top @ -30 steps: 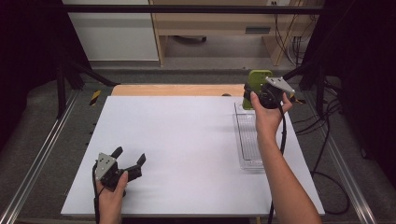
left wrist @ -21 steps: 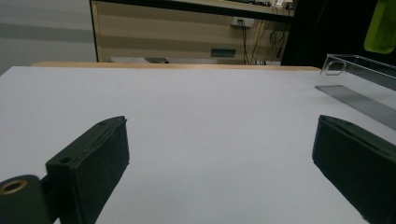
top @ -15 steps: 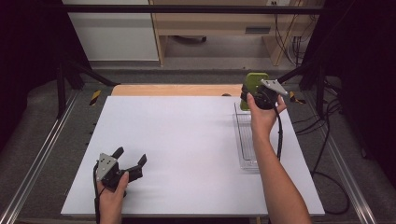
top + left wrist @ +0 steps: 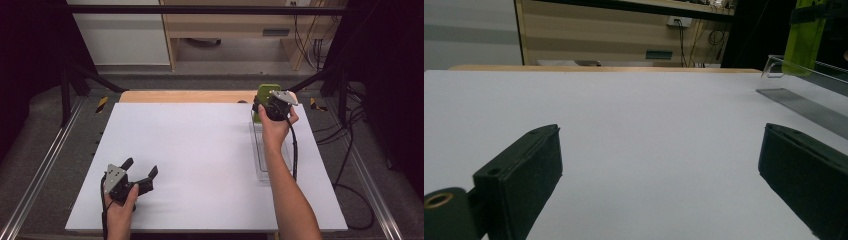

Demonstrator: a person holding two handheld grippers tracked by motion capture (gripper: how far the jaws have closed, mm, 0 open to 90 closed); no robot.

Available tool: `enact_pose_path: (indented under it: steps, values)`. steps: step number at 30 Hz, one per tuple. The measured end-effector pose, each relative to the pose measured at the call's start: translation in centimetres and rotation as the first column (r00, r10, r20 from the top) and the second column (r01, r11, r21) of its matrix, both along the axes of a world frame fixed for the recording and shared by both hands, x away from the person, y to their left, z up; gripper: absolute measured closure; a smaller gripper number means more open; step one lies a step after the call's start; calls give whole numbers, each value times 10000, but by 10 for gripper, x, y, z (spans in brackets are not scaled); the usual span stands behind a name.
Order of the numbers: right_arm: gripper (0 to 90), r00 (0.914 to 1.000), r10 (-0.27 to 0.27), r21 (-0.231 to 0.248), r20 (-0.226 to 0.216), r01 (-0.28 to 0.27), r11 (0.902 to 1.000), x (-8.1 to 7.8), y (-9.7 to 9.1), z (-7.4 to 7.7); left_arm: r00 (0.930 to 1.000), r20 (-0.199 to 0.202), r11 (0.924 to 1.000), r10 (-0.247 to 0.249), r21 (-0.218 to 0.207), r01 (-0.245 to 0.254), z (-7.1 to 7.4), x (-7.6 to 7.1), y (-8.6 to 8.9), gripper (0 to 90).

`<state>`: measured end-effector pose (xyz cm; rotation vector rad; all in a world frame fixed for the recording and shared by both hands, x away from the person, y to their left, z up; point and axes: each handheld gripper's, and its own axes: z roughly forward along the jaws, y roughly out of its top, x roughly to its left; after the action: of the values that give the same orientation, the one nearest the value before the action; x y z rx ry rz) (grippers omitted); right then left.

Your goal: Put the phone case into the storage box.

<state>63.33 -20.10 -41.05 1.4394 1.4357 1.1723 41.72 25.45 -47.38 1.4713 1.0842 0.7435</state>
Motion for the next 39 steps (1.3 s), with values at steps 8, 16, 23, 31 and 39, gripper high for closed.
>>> enact_pose_path:
  steps: [8,16,23,31,39]
  values:
    - [162,10000,5,-99,-82,-6,10000,1,1,-3,10000,-5,10000,-27,15,27,0,0,-1,34]
    - [162,9998,-30,-61,-183,29,10000,2,0,-7,10000,-3,10000,-42,20,42,-1,0,0,34]
    - [162,9996,-43,-128,-282,40,9999,4,2,-12,10000,-8,10000,-56,20,56,-1,0,0,34]
    - [162,9994,-29,-147,-357,24,9999,6,3,-16,10000,-19,10000,-89,39,89,-1,0,-1,34]
    - [161,9988,-31,-104,-492,26,9999,5,0,-24,9999,-40,9999,-140,53,140,-1,1,-1,34]
